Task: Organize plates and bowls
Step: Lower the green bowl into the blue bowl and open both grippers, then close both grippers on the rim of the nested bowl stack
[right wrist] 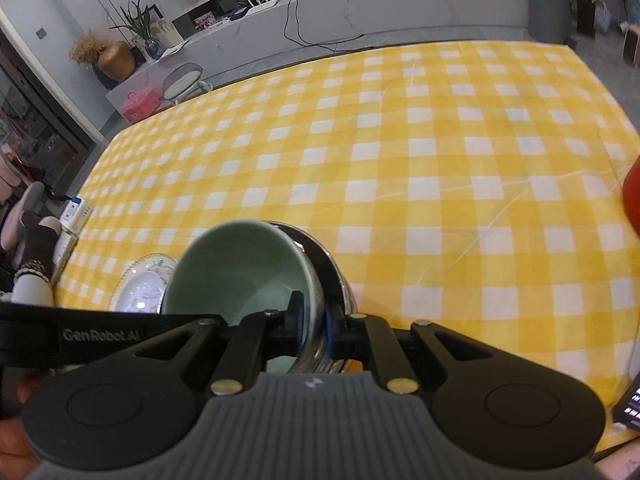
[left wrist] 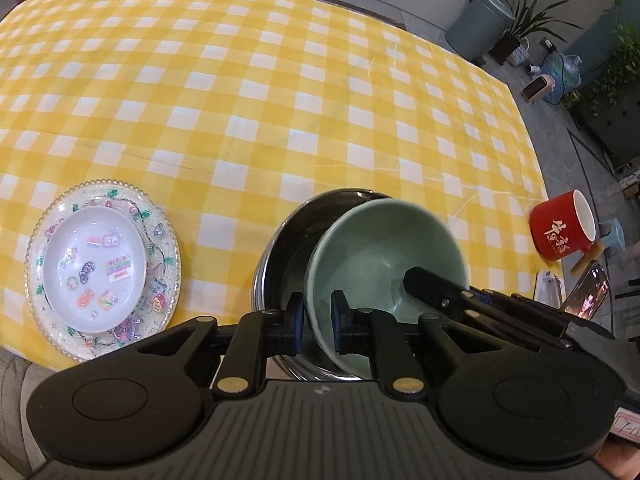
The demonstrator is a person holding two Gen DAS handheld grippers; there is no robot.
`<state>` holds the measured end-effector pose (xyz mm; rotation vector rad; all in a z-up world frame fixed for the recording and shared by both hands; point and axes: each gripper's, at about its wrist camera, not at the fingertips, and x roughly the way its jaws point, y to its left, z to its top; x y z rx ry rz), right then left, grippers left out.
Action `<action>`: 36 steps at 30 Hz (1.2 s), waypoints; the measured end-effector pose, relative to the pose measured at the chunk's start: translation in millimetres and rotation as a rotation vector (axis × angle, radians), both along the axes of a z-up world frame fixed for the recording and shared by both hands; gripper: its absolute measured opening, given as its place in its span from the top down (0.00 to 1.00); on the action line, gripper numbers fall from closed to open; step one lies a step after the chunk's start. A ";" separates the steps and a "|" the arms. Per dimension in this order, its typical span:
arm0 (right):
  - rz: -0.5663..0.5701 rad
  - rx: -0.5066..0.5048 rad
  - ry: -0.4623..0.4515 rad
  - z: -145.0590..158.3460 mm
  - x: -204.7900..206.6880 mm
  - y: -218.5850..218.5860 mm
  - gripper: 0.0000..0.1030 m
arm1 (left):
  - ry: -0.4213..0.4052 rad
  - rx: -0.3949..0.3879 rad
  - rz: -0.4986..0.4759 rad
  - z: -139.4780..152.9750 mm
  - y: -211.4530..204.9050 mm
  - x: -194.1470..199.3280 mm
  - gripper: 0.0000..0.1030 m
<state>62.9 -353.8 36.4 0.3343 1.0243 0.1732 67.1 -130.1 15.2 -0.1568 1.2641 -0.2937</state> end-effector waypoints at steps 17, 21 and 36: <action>0.075 -0.127 -0.115 16.3 -9.0 16.5 0.74 | -0.134 -0.032 0.013 21.0 11.3 -7.6 0.83; 0.050 -0.086 -0.134 18.4 -10.1 9.1 0.67 | -0.209 -0.017 -0.006 32.0 9.3 -12.4 0.71; -0.254 0.191 -0.001 -8.6 5.0 -40.3 0.45 | -0.223 -0.104 0.121 10.3 37.4 -11.1 0.37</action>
